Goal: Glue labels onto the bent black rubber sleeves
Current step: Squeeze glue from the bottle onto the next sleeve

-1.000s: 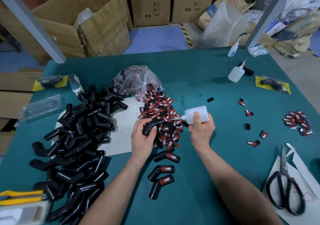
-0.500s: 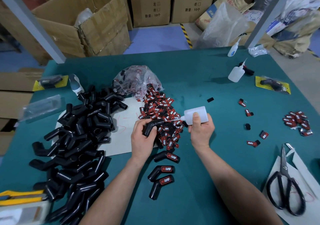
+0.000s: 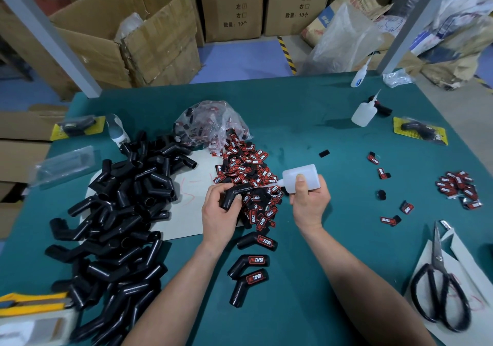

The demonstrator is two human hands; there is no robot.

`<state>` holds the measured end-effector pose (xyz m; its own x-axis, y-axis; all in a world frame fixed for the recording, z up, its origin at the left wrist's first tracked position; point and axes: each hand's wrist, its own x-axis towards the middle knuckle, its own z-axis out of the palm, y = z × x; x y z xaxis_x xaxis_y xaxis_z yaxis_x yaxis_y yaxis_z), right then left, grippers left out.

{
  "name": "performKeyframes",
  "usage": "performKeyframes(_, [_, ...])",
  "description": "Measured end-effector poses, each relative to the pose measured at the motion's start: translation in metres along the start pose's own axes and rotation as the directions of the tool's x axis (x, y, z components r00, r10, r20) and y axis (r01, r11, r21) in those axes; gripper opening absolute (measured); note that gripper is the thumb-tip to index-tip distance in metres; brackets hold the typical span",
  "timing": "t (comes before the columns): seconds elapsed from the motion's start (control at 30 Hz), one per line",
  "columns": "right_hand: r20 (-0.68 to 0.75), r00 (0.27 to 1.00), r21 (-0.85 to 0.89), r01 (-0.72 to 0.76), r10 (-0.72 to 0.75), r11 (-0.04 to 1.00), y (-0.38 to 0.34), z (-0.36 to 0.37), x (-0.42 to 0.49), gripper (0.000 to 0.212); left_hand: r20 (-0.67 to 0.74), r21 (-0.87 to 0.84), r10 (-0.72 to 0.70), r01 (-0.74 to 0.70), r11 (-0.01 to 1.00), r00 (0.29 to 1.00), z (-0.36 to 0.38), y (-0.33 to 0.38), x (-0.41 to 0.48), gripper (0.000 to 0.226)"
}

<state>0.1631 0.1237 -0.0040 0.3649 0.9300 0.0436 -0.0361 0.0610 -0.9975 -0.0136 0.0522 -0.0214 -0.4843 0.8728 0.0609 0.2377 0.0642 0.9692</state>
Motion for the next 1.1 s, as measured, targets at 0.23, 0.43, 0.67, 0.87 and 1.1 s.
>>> performKeyframes(0.23, [0.005, 1.000, -0.014, 0.007, -0.007, 1.000, 0.0015, 0.0001, -0.0004, 0.036, 0.012, 0.007, -0.004, 0.004, 1.000, 1.000, 0.0000, -0.0010, -0.0004, 0.029])
performKeyframes(0.43, [-0.017, 1.000, 0.002, 0.011, -0.011, 1.000, -0.0008, -0.0017, 0.0036, 0.037, 0.007, 0.017, -0.006, 0.006, 1.000, 1.000, -0.0003, 0.0003, -0.0003, 0.030])
performKeyframes(0.67, [-0.009, 1.000, 0.032, -0.010, 0.011, 0.999, -0.0014, -0.0001, 0.0015, 0.039, -0.005, 0.009, -0.014, 0.014, 1.000, 1.000, -0.0001, 0.0019, -0.0003, 0.038])
performKeyframes(0.87, [-0.016, 1.000, 0.022, 0.004, -0.004, 1.000, -0.0043, -0.0012, 0.0017, 0.039, -0.006, 0.007, -0.009, 0.009, 1.000, 1.000, -0.0009, 0.0027, -0.0006, 0.040])
performKeyframes(1.1, [-0.013, 1.000, 0.013, 0.006, -0.006, 1.000, -0.0047, -0.0020, 0.0019, 0.039, -0.015, 0.013, 0.000, 0.001, 1.000, 1.000, -0.0007, 0.0032, -0.0004, 0.039])
